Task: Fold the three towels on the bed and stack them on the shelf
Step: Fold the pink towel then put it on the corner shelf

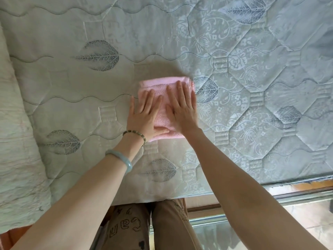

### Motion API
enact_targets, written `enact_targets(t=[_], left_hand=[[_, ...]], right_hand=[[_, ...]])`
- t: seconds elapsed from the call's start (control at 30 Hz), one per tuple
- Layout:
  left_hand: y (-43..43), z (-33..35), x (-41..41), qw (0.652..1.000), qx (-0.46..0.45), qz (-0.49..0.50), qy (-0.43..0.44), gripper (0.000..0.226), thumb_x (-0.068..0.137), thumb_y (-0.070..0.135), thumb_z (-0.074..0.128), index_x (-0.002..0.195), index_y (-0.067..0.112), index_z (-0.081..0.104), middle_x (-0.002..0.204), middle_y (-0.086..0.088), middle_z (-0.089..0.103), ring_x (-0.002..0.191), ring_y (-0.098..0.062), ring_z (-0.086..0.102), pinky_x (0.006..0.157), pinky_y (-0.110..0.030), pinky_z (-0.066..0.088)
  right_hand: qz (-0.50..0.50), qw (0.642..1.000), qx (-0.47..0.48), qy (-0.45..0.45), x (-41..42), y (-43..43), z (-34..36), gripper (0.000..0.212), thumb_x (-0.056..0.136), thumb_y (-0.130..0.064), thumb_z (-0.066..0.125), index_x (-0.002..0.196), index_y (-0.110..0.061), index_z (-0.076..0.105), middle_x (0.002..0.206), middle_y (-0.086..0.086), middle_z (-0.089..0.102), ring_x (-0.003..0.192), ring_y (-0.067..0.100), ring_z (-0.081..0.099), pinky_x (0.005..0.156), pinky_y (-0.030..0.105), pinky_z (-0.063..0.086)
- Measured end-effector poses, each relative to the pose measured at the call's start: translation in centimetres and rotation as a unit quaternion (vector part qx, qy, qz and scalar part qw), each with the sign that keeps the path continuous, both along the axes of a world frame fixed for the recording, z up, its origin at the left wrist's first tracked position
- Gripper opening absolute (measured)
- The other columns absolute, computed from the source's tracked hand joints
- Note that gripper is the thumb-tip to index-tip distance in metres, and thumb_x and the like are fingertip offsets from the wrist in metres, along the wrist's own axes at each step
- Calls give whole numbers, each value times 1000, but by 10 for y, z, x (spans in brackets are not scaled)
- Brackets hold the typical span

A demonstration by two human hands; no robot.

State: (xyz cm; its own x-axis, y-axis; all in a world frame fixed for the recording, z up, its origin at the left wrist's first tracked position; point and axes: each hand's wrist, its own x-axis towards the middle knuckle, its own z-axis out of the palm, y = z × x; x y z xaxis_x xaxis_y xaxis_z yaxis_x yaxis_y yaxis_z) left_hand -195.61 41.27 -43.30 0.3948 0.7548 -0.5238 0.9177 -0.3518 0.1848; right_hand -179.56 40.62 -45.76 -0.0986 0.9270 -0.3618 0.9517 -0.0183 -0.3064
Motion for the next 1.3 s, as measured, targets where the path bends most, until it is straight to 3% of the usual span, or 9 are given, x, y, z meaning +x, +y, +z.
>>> enact_targets(t=[0.17, 0.23, 0.33, 0.5, 0.67, 0.8, 0.93, 1.13, 1.3], left_hand=[[-5, 9, -11, 977, 0, 117, -176, 109, 72, 71, 53, 152, 14, 6, 159, -9, 0, 147, -28, -1, 117, -44, 5], [-6, 10, -18, 913, -39, 292, -284, 89, 77, 61, 63, 146, 19, 24, 151, -6, 31, 137, -25, 34, 114, -34, 27], [-9, 19, -17, 788, -133, 509, -320, 44, 83, 39, 68, 117, 17, 50, 99, 13, 55, 91, -1, 57, 69, -1, 45], [-10, 15, -8, 745, -231, 549, -299, 30, 80, 39, 70, 94, 15, 59, 97, -4, 66, 97, -25, 65, 89, -35, 53], [-7, 25, -3, 663, -304, 562, -390, 60, 60, 33, 85, 109, 13, 57, 109, -4, 65, 103, -18, 63, 95, -34, 49], [-8, 53, -7, 651, -344, 527, -424, 66, 59, 23, 87, 116, 11, 55, 116, -8, 65, 106, -21, 64, 92, -38, 52], [-10, 98, -17, 646, -349, 518, -438, 84, 32, 39, 94, 104, 11, 62, 102, -5, 71, 97, -20, 69, 81, -31, 56], [-10, 177, -23, 665, -329, 487, -461, 76, 39, 35, 92, 103, 8, 62, 104, -8, 69, 100, -24, 67, 79, -33, 57], [-23, 260, -27, 699, -329, 412, -484, 87, 36, 37, 93, 110, 5, 61, 107, -10, 71, 98, -23, 69, 80, -36, 58]], right_hand=[[-170, 977, 16, 130, 9, -3, 30, 67, 92, -29, 51, 151, -13, 21, 157, 15, 17, 144, 31, 16, 112, 45, 22], [-336, 923, 1, 188, 20, -9, 33, 67, 87, -28, 62, 145, -14, 30, 146, 14, 32, 130, 24, 35, 100, 35, 34], [-462, 842, -111, 255, 30, -18, 33, 66, 81, -44, 69, 130, -10, 43, 122, 7, 56, 105, 19, 58, 85, 32, 51], [-458, 798, -228, 318, 38, -16, 30, 36, 80, -36, 71, 105, -12, 61, 92, 1, 65, 80, 13, 59, 73, 23, 47], [-448, 778, -266, 352, 45, -11, 32, 20, 72, -28, 79, 83, -16, 68, 107, 28, 66, 86, 27, 59, 92, 48, 50], [-427, 770, -255, 399, 49, -15, 60, 26, 73, -33, 77, 93, -17, 70, 102, 12, 72, 101, 32, 67, 99, 49, 48], [-407, 783, -230, 411, 47, -21, 112, 35, 76, -34, 75, 102, -13, 66, 103, 13, 70, 100, 34, 66, 96, 52, 49], [-392, 801, -171, 419, 40, -36, 204, 58, 68, -44, 77, 112, -8, 62, 104, 10, 69, 96, 29, 67, 90, 49, 54], [-385, 805, -95, 440, 43, -78, 291, 51, 72, -41, 78, 110, -9, 66, 103, 7, 72, 93, 22, 69, 77, 31, 57]])
